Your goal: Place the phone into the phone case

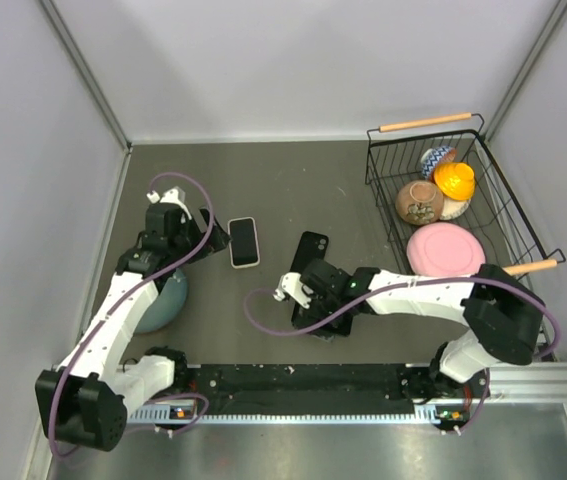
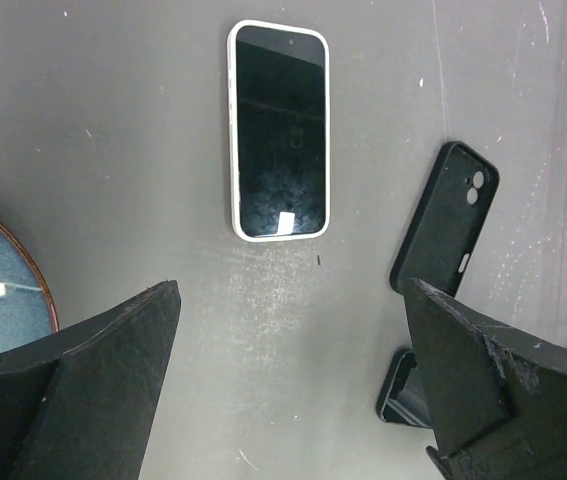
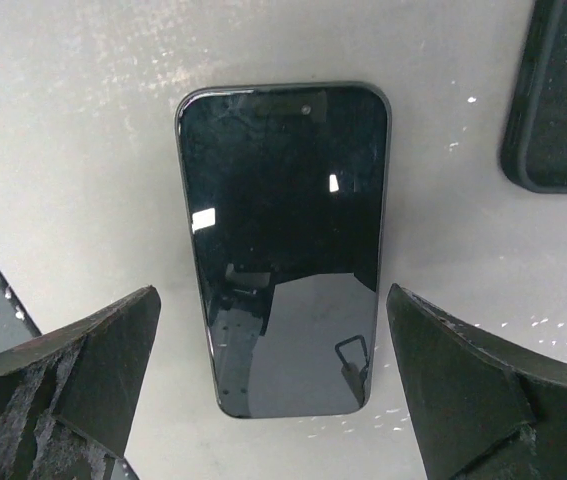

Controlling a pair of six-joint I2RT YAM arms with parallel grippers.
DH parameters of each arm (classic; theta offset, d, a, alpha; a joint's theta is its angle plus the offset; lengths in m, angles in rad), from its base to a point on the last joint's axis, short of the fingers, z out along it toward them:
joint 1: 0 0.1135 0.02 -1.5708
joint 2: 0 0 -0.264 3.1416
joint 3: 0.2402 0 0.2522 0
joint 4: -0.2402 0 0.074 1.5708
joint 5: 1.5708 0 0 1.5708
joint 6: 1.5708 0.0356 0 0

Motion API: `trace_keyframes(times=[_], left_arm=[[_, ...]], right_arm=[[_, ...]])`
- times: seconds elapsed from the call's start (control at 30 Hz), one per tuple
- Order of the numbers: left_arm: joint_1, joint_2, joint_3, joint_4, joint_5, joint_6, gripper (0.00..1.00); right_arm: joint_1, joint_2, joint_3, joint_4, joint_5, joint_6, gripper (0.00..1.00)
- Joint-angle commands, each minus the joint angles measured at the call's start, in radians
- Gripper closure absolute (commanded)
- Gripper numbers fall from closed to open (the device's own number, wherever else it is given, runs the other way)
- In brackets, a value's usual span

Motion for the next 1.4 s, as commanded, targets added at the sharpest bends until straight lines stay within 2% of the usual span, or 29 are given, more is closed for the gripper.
trace_keyframes(times=[0.0,0.3,0.47,0.57,0.87,1.13,1.37], left_arm=[[0.010,-0.035,-0.042,0.042,0.026,0.063,0.01],[0.016,-0.049,-0.080,0.072,0.059,0.101,0.01],[0.018,-0.050,-0.109,0.107,0.153,0.109,0.01],[0.019,-0.041,-0.106,0.099,0.144,0.110,0.01],[0.027,-0.011,-0.083,0.092,0.185,0.116,0.02],[0.027,0.009,-0.045,0.079,0.257,0.124,0.08],[0.024,0.077,-0.043,0.122,0.355,0.090,0.18]], right_arm=[[0.009,0.044,0.062,0.012,0.005,-0.020,0.05],[0.009,0.094,0.073,0.012,0.042,0.002,0.07],[0.009,0.143,0.093,0.012,0.089,0.035,0.11],[0.009,0.146,0.096,0.012,0.083,0.038,0.15],[0.009,0.138,0.125,0.003,0.085,0.069,0.33],[0.003,0.100,0.142,-0.007,0.131,0.135,0.45],[-0.108,0.012,0.111,0.019,0.060,0.354,0.56]])
